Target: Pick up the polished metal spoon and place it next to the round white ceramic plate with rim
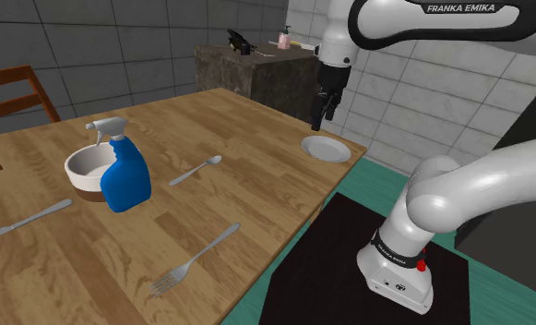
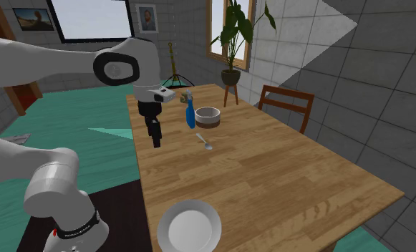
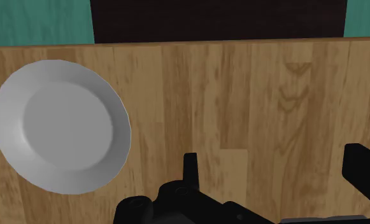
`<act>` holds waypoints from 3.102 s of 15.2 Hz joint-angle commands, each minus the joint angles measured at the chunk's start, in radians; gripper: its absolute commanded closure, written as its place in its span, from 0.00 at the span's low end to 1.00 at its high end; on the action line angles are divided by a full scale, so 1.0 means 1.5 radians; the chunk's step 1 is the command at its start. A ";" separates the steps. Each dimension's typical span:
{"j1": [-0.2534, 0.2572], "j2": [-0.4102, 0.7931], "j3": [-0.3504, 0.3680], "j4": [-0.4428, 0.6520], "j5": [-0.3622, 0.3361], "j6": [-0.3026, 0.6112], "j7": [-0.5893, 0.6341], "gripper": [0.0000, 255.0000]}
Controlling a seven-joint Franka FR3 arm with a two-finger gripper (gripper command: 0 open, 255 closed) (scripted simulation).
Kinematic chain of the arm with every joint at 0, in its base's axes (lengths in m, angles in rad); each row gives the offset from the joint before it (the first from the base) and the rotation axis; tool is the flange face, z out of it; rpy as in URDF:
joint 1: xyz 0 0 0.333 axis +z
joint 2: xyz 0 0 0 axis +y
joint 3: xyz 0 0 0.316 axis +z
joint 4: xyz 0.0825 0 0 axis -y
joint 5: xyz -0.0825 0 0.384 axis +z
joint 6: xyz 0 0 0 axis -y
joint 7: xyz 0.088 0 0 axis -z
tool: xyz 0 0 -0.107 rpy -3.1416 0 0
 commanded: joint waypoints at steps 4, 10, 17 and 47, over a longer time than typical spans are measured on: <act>0.005 0.078 0.015 0.023 0.014 0.046 0.022 0.00; 0.012 0.239 0.041 0.094 0.033 0.121 0.064 0.00; 0.021 0.430 0.064 0.214 0.040 0.174 0.110 0.00; 0.049 0.745 0.078 0.437 0.028 0.239 0.173 1.00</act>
